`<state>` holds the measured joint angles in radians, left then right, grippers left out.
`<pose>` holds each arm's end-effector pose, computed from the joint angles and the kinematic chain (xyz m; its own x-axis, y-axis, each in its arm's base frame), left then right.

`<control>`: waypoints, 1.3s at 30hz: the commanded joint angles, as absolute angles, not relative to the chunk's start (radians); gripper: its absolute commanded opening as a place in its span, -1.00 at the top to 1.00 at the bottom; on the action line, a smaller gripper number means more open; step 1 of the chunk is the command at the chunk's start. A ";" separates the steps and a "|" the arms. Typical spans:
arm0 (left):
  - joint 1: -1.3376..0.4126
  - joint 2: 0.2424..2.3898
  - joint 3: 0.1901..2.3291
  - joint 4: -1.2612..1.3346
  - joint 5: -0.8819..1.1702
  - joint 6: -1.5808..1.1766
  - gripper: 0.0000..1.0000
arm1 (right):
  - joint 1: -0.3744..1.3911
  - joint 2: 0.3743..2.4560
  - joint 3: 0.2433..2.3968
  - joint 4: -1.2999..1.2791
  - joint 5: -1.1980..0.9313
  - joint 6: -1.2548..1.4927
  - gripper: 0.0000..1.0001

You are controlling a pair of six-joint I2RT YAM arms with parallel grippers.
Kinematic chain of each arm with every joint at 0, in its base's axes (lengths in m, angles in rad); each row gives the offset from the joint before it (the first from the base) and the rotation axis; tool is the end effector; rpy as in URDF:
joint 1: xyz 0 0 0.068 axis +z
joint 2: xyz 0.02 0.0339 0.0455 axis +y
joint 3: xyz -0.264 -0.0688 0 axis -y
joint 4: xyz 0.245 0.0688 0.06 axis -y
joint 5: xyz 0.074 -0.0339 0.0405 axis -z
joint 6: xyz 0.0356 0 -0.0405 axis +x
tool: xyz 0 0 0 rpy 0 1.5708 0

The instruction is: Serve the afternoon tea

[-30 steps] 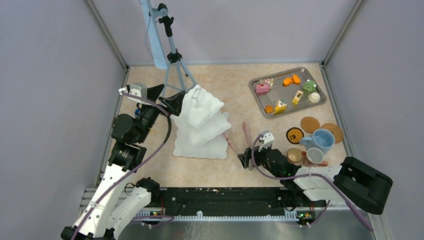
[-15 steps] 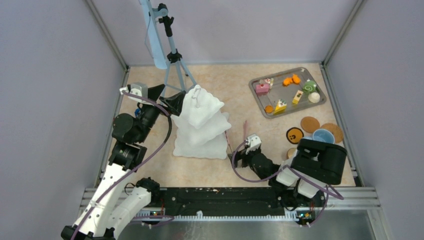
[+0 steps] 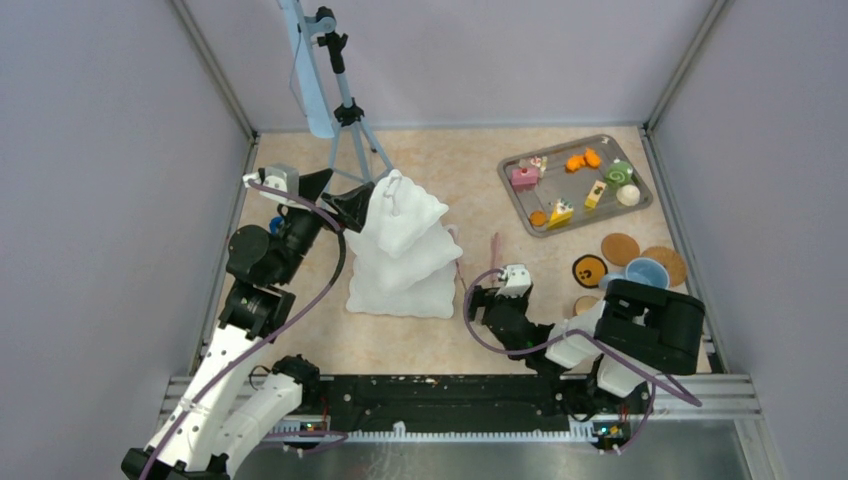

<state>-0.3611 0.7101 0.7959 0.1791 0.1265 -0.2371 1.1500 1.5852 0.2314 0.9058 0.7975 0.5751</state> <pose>0.1521 -0.0622 0.3950 0.1290 -0.2978 -0.9459 0.5089 0.8385 -0.1946 0.1149 0.1943 0.1083 -0.3520 0.1436 -0.9249 -0.2177 0.9485 0.2301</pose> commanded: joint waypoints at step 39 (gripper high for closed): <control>-0.380 0.709 0.797 0.225 0.123 -0.233 -0.97 | 0.917 1.715 0.203 1.102 0.465 0.219 -0.79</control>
<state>-0.3759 0.7097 0.7959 0.1799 0.1230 -0.2367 0.9218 1.6913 0.1696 1.1954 0.5098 0.2276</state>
